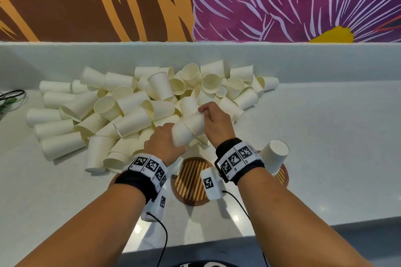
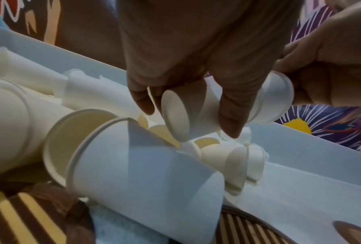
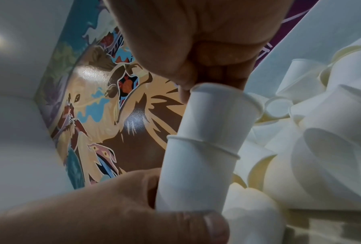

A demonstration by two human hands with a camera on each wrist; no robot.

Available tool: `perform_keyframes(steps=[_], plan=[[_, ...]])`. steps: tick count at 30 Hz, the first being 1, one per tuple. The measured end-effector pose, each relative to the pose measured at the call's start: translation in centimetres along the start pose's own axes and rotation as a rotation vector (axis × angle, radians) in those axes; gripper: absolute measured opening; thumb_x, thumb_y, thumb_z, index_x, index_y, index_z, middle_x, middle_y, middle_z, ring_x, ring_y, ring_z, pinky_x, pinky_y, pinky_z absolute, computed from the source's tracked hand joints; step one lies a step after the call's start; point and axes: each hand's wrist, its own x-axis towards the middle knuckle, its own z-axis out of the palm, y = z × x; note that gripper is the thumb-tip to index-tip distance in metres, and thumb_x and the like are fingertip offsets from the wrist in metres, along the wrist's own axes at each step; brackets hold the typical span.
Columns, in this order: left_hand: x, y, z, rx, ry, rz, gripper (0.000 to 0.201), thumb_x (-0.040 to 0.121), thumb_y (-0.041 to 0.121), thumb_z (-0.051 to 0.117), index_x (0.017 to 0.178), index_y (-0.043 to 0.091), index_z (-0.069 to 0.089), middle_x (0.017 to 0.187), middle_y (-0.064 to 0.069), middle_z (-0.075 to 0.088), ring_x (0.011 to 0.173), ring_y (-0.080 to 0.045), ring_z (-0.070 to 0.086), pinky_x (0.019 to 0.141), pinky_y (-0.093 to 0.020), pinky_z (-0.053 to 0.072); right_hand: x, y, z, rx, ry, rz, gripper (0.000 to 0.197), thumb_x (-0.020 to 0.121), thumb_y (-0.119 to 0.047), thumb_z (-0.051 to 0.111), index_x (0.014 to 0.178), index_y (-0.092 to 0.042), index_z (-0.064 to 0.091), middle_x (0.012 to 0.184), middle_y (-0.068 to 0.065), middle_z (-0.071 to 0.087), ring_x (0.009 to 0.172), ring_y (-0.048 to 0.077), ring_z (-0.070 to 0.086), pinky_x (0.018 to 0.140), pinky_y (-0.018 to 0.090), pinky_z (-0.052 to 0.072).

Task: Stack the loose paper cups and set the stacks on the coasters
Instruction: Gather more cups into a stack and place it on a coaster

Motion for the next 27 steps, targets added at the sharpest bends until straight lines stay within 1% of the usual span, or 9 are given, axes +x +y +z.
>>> perform_keyframes(steps=[3,6,11,13,16,19,22,24,27], plan=[[0.2,0.1,0.2,-0.084,-0.024,0.06,0.07,0.063,0.033,0.081,0.124,0.018,0.05,0.112,-0.003,0.059,0.1,-0.027,0.06,0.08,-0.039,0.05,0.0,0.3,0.1,0.043,-0.08,0.008,0.02,0.098,-0.013,0.04,0.106,-0.018,0.059,0.098,0.0,0.063,0.09,0.015,0.055,0.075,0.026,0.041],[0.3,0.4,0.3,-0.098,-0.014,0.08,0.071,0.065,0.04,0.079,0.126,0.02,0.047,0.113,0.0,0.058,0.101,-0.025,0.059,0.084,-0.042,0.05,0.0,0.0,0.7,0.036,-0.166,-0.004,0.013,0.098,-0.02,0.045,0.106,-0.019,0.055,0.082,-0.002,0.06,0.075,0.012,0.053,0.066,0.027,0.04],[0.8,-0.2,-0.1,-0.059,0.052,0.006,0.071,0.066,0.048,0.075,0.125,0.023,0.046,0.116,-0.001,0.057,0.107,-0.029,0.057,0.09,-0.045,0.046,1.6,3.0,0.3,-0.212,0.043,0.143,0.014,0.097,-0.026,0.043,0.1,-0.016,0.052,0.094,0.008,0.065,0.09,0.029,0.061,0.076,0.034,0.047],[1.0,-0.6,-0.2,-0.021,0.077,-0.007,0.074,0.065,0.049,0.075,0.127,0.022,0.046,0.119,-0.004,0.055,0.108,-0.03,0.056,0.09,-0.046,0.046,1.7,4.5,0.4,-0.379,-0.045,0.271,0.013,0.092,-0.026,0.046,0.102,-0.019,0.047,0.104,0.011,0.061,0.096,0.032,0.058,0.079,0.037,0.047],[1.2,-0.5,-0.1,0.031,0.094,-0.031,0.076,0.067,0.046,0.075,0.131,0.022,0.044,0.126,-0.007,0.045,0.112,-0.031,0.052,0.094,-0.047,0.043,1.4,5.7,1.6,-0.391,-0.172,0.392,0.018,0.089,-0.025,0.05,0.102,-0.019,0.039,0.106,0.012,0.058,0.098,0.034,0.058,0.079,0.036,0.045],[1.1,-0.3,-0.1,0.094,0.077,-0.033,0.075,0.068,0.048,0.074,0.132,0.025,0.042,0.127,-0.007,0.042,0.115,-0.03,0.049,0.096,-0.047,0.04,1.0,6.1,2.7,-0.283,-0.173,0.411,0.015,0.089,-0.015,0.051,0.099,-0.017,0.039,0.105,0.011,0.059,0.095,0.03,0.057,0.077,0.032,0.043],[1.2,-0.2,-0.3,0.132,0.058,-0.043,0.076,0.069,0.05,0.073,0.133,0.026,0.04,0.128,-0.006,0.042,0.118,-0.031,0.047,0.097,-0.048,0.039,1.2,5.8,2.4,-0.239,-0.063,0.37,0.018,0.087,-0.003,0.043,0.098,-0.017,0.044,0.099,0.008,0.058,0.09,0.028,0.057,0.074,0.03,0.041],[1.4,-0.3,-0.3,0.15,0.055,-0.047,0.077,0.069,0.051,0.072,0.134,0.027,0.039,0.129,-0.006,0.041,0.119,-0.031,0.046,0.097,-0.048,0.037,1.7,5.3,1.6,-0.235,-0.023,0.329,0.021,0.085,-0.002,0.043,0.099,-0.017,0.046,0.096,0.005,0.056,0.087,0.025,0.054,0.074,0.03,0.04],[1.6,-0.1,-0.4,0.149,0.054,-0.052,0.078,0.069,0.051,0.072,0.135,0.027,0.038,0.13,-0.006,0.041,0.119,-0.031,0.046,0.097,-0.049,0.037,2.6,4.9,1.3,-0.293,-0.114,0.3,0.024,0.084,-0.009,0.045,0.106,-0.019,0.05,0.1,0.006,0.059,0.09,0.026,0.055,0.078,0.033,0.046]])
